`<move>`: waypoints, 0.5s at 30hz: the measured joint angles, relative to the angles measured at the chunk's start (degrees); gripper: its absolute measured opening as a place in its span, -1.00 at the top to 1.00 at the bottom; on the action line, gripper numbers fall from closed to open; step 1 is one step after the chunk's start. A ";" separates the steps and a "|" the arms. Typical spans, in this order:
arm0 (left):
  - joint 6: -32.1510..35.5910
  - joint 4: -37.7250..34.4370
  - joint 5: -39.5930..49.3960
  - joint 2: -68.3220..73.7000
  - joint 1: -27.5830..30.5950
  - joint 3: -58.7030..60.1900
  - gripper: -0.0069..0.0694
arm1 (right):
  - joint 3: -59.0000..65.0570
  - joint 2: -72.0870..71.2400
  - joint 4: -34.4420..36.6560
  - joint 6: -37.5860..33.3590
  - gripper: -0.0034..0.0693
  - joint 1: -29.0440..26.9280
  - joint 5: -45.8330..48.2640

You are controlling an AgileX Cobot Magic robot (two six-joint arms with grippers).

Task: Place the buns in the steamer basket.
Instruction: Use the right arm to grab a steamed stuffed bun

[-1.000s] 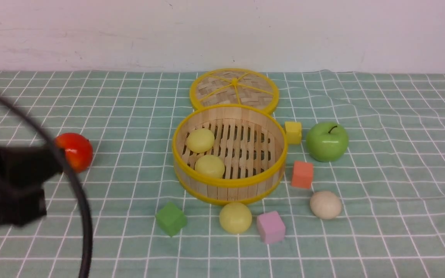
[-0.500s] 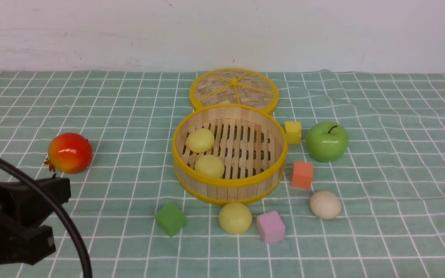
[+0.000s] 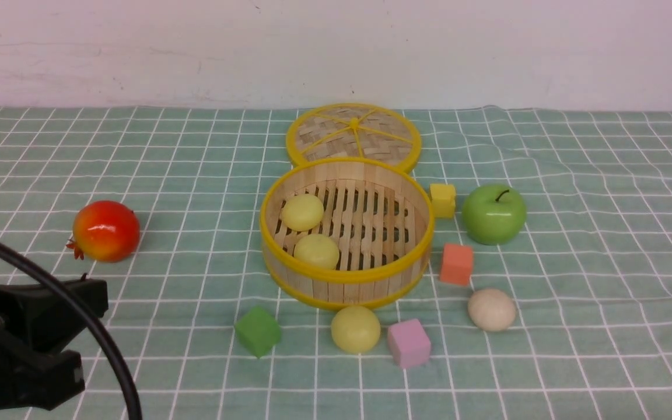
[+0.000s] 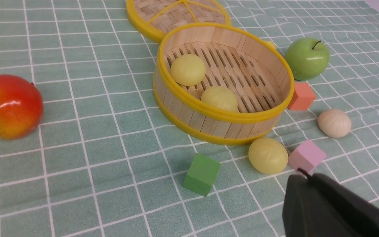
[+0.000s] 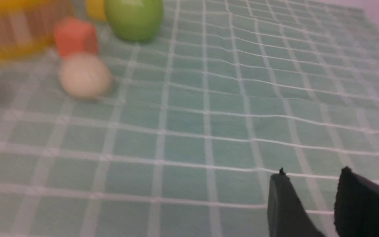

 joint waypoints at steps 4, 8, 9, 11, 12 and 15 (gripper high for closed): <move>0.00 0.00 0.00 0.00 0.00 0.00 0.86 | 0.11 0.00 9.10 6.32 0.25 0.00 -1.77; 0.05 0.00 0.00 0.00 0.00 0.00 0.86 | 0.11 0.00 15.63 11.53 0.25 0.00 -6.27; 0.05 0.00 0.00 0.00 0.00 0.00 0.86 | 0.11 0.00 16.03 11.94 0.25 0.00 -7.58; 0.05 0.00 0.00 0.00 0.00 0.00 0.86 | 0.11 0.00 16.40 12.20 0.25 0.00 -11.37; 0.05 0.00 0.00 0.00 0.00 0.00 0.86 | 0.11 0.00 16.86 12.20 0.25 0.00 -13.32; 0.05 0.00 0.00 0.00 0.00 0.00 0.86 | 0.11 0.00 19.65 12.33 0.25 0.00 -16.51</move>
